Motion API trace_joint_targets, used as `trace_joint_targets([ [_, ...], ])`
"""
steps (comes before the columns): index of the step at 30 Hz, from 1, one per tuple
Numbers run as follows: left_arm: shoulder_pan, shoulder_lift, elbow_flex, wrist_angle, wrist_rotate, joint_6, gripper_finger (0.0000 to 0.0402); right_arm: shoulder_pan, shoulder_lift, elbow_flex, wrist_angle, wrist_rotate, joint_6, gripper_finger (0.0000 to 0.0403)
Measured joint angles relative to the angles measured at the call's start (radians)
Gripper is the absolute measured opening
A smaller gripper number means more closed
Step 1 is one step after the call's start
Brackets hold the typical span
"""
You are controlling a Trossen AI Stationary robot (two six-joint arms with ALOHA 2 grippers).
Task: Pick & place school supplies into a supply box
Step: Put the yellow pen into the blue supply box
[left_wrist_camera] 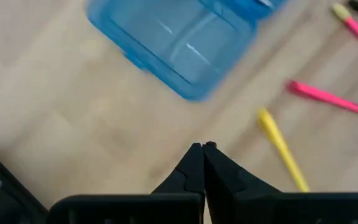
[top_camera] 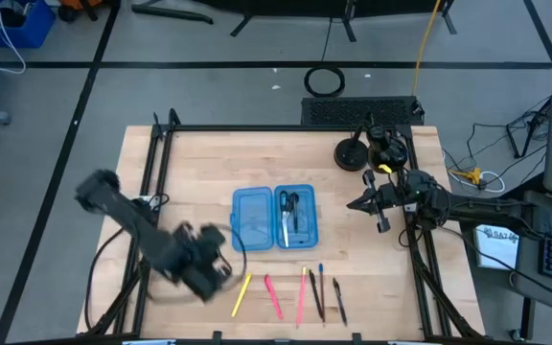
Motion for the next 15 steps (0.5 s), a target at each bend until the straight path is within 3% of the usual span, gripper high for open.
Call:
trace_joint_targets([
  [6,-0.054,0.237,0.23,-0.025,-0.019,-0.187,0.0028,0.0,0.0,0.0,0.04,0.0,0.044,0.0],
  [15,-0.065,0.446,0.29,0.002,0.055,-0.222,0.013,0.0,0.0,-0.001,0.048,0.001,0.067,0.0],
])
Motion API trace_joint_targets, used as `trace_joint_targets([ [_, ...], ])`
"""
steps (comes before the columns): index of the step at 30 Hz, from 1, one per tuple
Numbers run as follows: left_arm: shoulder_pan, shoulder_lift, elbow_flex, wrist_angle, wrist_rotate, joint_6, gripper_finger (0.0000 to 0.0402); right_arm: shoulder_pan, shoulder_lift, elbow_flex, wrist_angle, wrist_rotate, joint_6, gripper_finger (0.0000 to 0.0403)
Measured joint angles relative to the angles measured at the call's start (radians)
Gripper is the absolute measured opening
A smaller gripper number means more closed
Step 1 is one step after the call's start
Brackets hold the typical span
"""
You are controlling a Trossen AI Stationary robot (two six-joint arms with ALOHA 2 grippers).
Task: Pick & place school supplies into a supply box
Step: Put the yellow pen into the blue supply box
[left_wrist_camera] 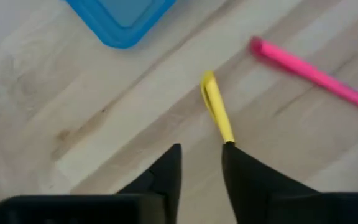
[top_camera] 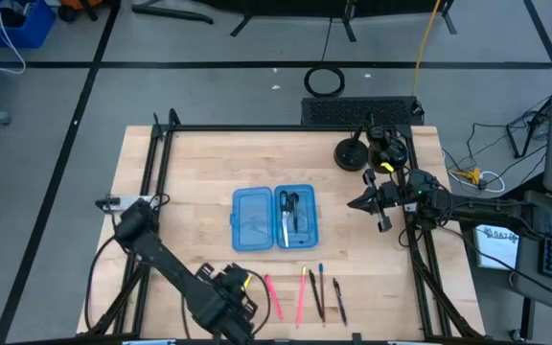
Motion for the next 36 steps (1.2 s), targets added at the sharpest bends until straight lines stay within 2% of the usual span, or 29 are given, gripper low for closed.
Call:
trace_joint_targets([
  [6,0.034,0.046,-0.002,-0.002,0.013,0.007,0.0212,0.0,0.0,0.0,0.042,0.004,-0.005,0.0],
  [11,0.065,0.051,-0.013,0.05,0.096,0.064,0.025,0.0,0.0,0.0,0.05,0.005,-0.006,0.0],
  [16,0.071,0.051,-0.06,0.135,0.126,0.069,0.0257,0.0,0.0,0.0,0.048,0.005,-0.026,0.0],
  [21,0.062,0.052,-0.151,0.262,0.207,0.069,0.0257,0.0,0.0,0.0,0.036,0.005,-0.026,0.0],
  [36,0.048,0.039,-0.366,0.595,0.247,0.069,0.025,0.0,0.0,0.0,0.017,0.005,-0.001,0.0],
])
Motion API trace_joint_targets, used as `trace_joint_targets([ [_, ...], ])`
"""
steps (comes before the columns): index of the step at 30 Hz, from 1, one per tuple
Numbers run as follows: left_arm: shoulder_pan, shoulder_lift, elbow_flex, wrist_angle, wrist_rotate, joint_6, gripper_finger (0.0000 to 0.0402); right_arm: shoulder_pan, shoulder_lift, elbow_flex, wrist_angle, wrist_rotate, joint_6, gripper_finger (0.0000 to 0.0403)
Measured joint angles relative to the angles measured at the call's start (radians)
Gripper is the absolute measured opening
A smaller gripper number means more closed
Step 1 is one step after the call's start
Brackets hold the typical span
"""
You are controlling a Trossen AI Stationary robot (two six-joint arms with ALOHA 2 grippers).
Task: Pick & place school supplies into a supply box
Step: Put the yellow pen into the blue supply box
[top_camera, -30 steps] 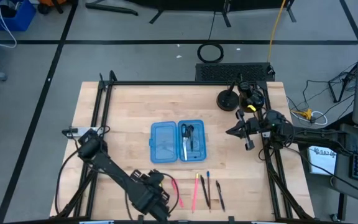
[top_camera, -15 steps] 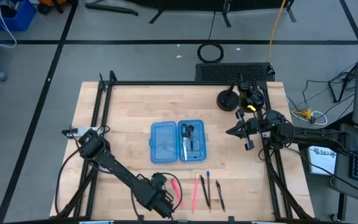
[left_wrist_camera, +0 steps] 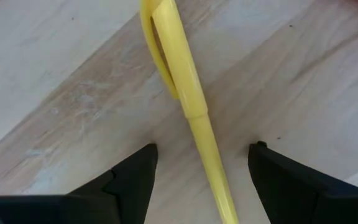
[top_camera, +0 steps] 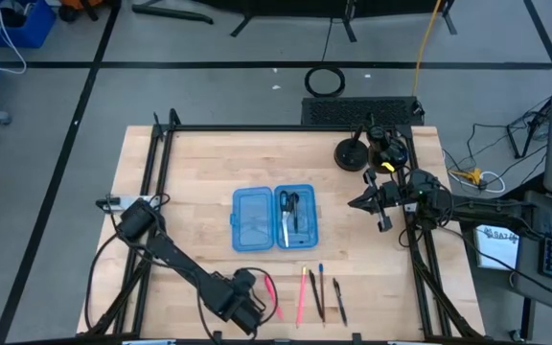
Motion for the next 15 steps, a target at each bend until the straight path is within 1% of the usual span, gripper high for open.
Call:
trace_joint_targets([
  [2,0.001,-0.004,-0.025,0.022,0.015,0.001,0.0231,0.0,0.0,0.0,0.0,0.0,0.0,0.0],
  [4,0.001,-0.005,-0.037,0.025,0.022,0.001,0.02,0.0,0.0,0.0,-0.003,0.0,-0.002,0.0],
  [9,0.014,-0.005,-0.046,0.009,0.045,0.02,0.0094,0.0,0.0,0.0,-0.016,0.0,-0.008,0.0],
  [12,0.022,-0.004,-0.03,-0.018,0.042,0.045,0.0031,0.0,0.0,0.0,-0.016,0.0,-0.01,0.0],
  [13,0.025,-0.007,-0.024,-0.03,0.035,0.045,0.0022,0.0,0.0,0.0,-0.016,0.0,-0.01,0.0],
  [15,0.025,-0.012,-0.013,-0.052,0.015,0.046,0.0022,0.0,0.0,0.0,-0.02,0.0,-0.011,0.0],
])
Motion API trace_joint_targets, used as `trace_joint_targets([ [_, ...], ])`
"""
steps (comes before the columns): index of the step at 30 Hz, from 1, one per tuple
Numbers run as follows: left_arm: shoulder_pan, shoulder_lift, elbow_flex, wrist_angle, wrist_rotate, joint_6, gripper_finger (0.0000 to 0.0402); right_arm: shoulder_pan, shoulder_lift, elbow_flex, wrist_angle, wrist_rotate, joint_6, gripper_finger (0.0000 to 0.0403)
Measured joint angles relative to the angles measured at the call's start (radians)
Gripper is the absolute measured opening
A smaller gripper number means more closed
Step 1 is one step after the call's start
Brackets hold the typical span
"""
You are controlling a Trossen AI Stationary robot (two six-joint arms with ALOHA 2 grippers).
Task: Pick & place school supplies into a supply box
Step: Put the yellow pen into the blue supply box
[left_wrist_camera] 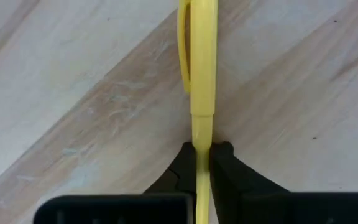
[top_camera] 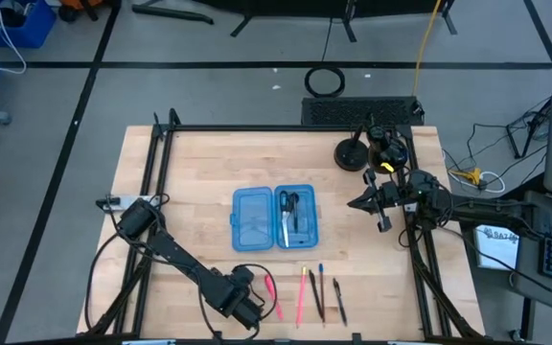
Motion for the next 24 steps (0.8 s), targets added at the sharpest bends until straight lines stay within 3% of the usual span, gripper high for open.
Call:
trace_joint_targets([
  [3,-0.013,-0.047,0.006,-0.042,-0.054,0.015,0.003,0.0,0.0,0.0,-0.003,0.0,0.0,0.0],
  [5,-0.026,-0.089,0.002,-0.075,-0.155,0.014,0.0027,0.0,0.0,0.0,-0.003,0.0,0.0,0.0],
  [11,-0.108,-0.309,-0.015,-0.193,-0.574,0.018,0.0021,0.0,0.0,0.0,-0.003,0.0,-0.012,0.0],
  [15,-0.146,-0.455,-0.054,-0.182,-0.793,0.132,0.002,0.0,0.0,0.0,-0.003,0.0,-0.012,0.0],
  [19,-0.142,-0.565,-0.132,-0.092,-0.841,0.39,0.002,0.0,0.0,0.0,-0.002,0.0,-0.016,0.0],
  [24,-0.056,-0.723,-0.327,0.347,-0.806,0.989,0.002,0.0,0.0,0.0,0.014,0.0,-0.015,0.0],
])
